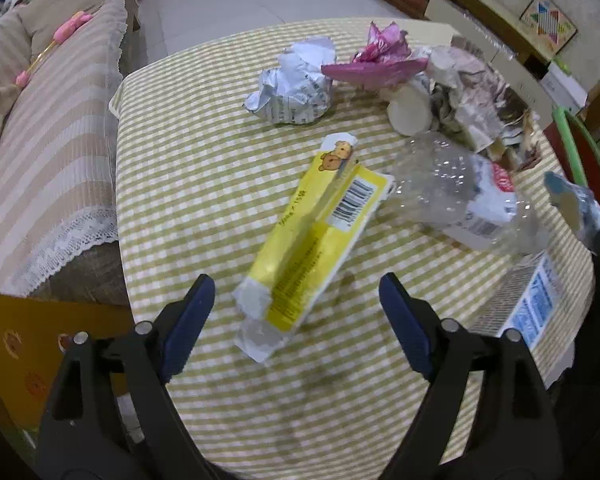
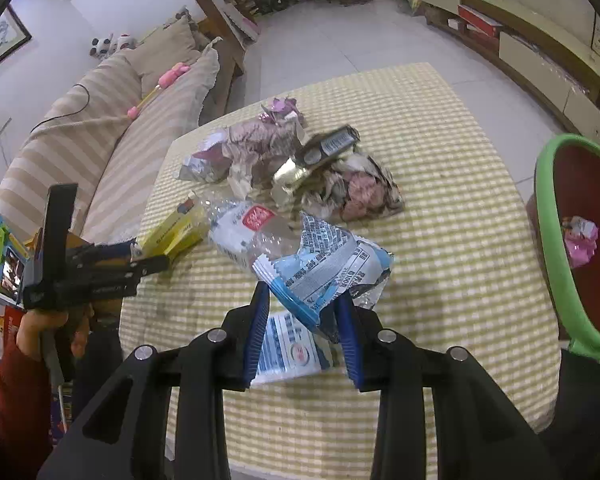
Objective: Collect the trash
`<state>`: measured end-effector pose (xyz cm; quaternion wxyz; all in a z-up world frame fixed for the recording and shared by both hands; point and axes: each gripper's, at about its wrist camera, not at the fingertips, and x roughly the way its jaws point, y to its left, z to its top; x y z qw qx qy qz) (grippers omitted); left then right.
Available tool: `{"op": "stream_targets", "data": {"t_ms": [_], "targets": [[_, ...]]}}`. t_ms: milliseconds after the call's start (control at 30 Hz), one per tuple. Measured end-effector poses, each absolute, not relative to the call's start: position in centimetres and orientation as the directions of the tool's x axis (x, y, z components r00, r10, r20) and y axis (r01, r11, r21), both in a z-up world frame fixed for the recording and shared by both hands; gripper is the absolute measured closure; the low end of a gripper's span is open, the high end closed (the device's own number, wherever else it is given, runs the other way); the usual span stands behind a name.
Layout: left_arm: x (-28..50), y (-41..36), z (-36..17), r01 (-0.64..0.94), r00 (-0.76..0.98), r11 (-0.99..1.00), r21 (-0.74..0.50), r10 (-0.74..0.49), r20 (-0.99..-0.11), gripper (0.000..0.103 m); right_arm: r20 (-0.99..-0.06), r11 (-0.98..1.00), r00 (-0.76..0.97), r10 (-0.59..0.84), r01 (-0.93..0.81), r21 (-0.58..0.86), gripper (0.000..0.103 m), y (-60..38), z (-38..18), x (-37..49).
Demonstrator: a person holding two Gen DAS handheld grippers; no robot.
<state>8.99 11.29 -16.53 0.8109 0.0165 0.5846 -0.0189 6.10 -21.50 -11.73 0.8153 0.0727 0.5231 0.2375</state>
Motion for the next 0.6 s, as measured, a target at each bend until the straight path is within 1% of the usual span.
{"op": "stream_targets", "data": {"t_ms": [133,200,233,267,300,333,400,467,533,600], "targets": [[10.8,10.8,-17.6,0.067,0.308,0.996,0.051,0.028,-0.951,0.021,-0.815,0.876,0.339,0.470,-0.293,0.384,0.070,-22.1,-11.7,5.8],[11.7,10.8,-17.9,0.063,0.309,0.997,0.051,0.029,-0.951,0.022,-0.814,0.875,0.338,0.473,-0.292,0.387,0.070,-22.3,-11.6,5.6],[11.6,11.0,-18.0,0.061,0.308,0.997,0.040,0.020,-0.951,0.029,-0.814,0.874,0.338,0.473,-0.294,0.386,0.070,-22.3,-11.5,5.6],[12.0,11.0,-18.2,0.061,0.304,0.998,0.031,0.011,-0.952,0.042,-0.813,0.874,0.338,0.474,-0.296,0.386,0.070,-22.2,-11.4,5.6],[12.3,10.9,-18.5,0.062,0.297,0.998,0.019,0.000,-0.955,0.048,-0.813,0.873,0.338,0.475,-0.300,0.385,0.070,-22.2,-11.3,5.5],[12.4,10.8,-18.8,0.058,0.292,0.998,0.015,-0.002,-0.956,0.057,-0.812,0.872,0.339,0.475,-0.302,0.385,0.070,-22.0,-11.2,5.4],[12.4,10.7,-19.1,0.048,0.305,0.999,0.020,0.004,-0.952,0.061,-0.807,0.870,0.343,0.480,-0.307,0.386,0.070,-21.9,-11.0,5.3],[11.9,10.7,-18.9,0.035,0.321,0.999,0.019,0.007,-0.947,0.069,-0.804,0.869,0.348,0.482,-0.311,0.385,0.070,-21.9,-10.8,5.2],[11.3,11.1,-18.5,0.000,0.332,1.000,-0.026,-0.024,-0.943,0.075,-0.800,0.868,0.356,0.483,-0.313,0.384,0.070,-21.9,-10.5,5.1],[10.5,11.2,-17.9,-0.030,0.348,0.999,-0.034,-0.022,-0.937,0.076,-0.796,0.869,0.364,0.483,-0.314,0.384,0.070,-22.0,-10.3,4.9]]}}
